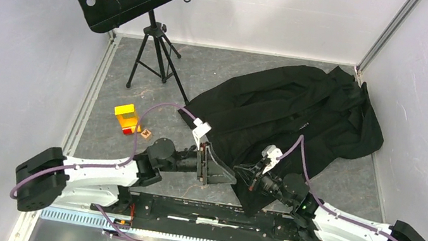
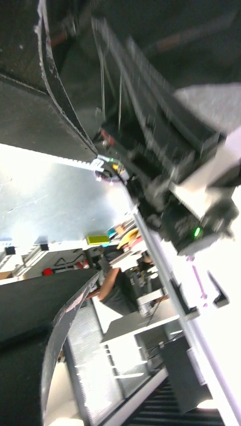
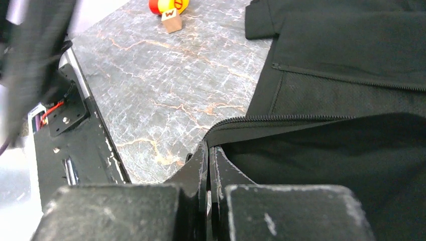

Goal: Zip up the jacket

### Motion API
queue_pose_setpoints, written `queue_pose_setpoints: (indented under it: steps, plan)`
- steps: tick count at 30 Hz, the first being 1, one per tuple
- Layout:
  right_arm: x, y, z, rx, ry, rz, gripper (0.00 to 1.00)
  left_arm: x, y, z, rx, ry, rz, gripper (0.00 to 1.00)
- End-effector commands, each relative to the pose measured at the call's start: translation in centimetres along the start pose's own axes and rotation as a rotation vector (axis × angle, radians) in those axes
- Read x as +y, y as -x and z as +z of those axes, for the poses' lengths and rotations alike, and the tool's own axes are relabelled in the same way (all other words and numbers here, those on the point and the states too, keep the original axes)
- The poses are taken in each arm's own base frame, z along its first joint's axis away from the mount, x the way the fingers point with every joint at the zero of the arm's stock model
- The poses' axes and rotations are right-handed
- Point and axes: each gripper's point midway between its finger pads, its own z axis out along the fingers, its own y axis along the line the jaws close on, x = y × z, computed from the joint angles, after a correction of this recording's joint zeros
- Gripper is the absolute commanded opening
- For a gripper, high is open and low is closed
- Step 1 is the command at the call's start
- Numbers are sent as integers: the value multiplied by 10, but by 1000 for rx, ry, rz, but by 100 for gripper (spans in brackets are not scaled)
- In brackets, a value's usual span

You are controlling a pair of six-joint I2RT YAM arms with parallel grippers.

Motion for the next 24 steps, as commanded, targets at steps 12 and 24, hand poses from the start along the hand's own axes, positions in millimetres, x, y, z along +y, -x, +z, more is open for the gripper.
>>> queue_pose_setpoints:
  steps: [12,24]
  plan:
    - [9,25,-9,-112,52,138,0,47,9,-15,-47,307,-1,84]
    - [12,33,-17,-200,64,356,0,61,6,1,-75,251,-76,60]
